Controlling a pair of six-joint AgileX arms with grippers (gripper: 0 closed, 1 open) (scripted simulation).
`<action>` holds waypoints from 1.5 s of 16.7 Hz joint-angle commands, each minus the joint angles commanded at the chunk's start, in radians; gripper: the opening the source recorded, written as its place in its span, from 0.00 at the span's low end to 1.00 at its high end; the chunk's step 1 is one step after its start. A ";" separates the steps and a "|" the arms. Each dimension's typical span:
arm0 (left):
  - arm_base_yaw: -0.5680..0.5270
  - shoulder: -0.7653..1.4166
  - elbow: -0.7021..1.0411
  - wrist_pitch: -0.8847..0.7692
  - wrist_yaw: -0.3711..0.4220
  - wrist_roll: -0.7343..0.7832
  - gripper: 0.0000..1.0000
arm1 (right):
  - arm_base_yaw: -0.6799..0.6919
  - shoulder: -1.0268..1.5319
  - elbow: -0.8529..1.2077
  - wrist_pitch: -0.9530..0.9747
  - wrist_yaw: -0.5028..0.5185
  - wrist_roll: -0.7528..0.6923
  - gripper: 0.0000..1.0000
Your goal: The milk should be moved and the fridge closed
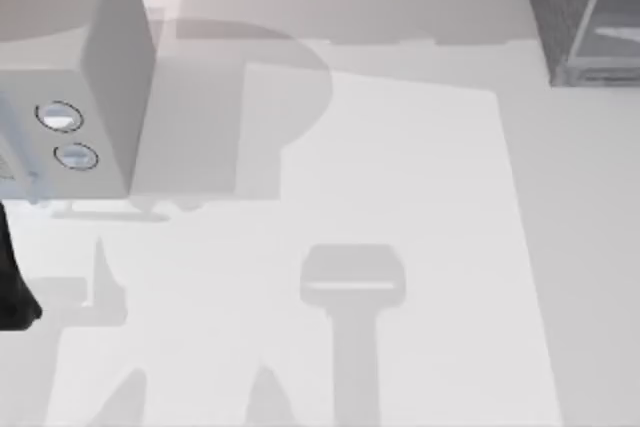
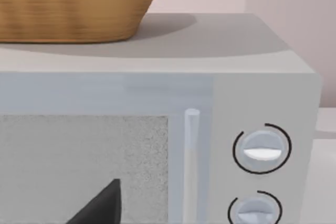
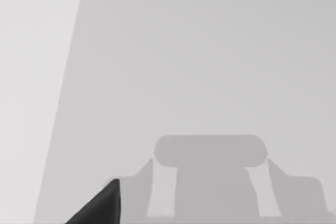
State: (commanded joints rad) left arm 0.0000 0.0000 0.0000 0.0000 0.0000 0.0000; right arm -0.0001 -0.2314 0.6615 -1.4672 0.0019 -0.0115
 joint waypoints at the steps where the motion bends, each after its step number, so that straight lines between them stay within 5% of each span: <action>1: 0.000 0.000 0.000 0.000 0.000 0.000 1.00 | -0.010 0.010 0.007 -0.001 -0.008 -0.010 1.00; 7: 0.000 0.000 0.000 0.000 0.000 0.000 1.00 | -0.288 0.289 0.169 -0.031 -0.181 -0.293 1.00; 19: 0.000 0.000 0.000 0.000 0.000 0.000 1.00 | -1.404 1.581 0.558 -0.051 -0.747 -1.559 1.00; 25: 0.000 0.000 0.000 0.000 0.000 0.000 1.00 | -1.757 1.979 0.644 0.007 -0.926 -1.939 1.00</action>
State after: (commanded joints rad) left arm 0.0000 0.0000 0.0000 0.0000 0.0000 0.0000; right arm -1.7575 1.7474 1.3058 -1.4601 -0.9241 -1.9501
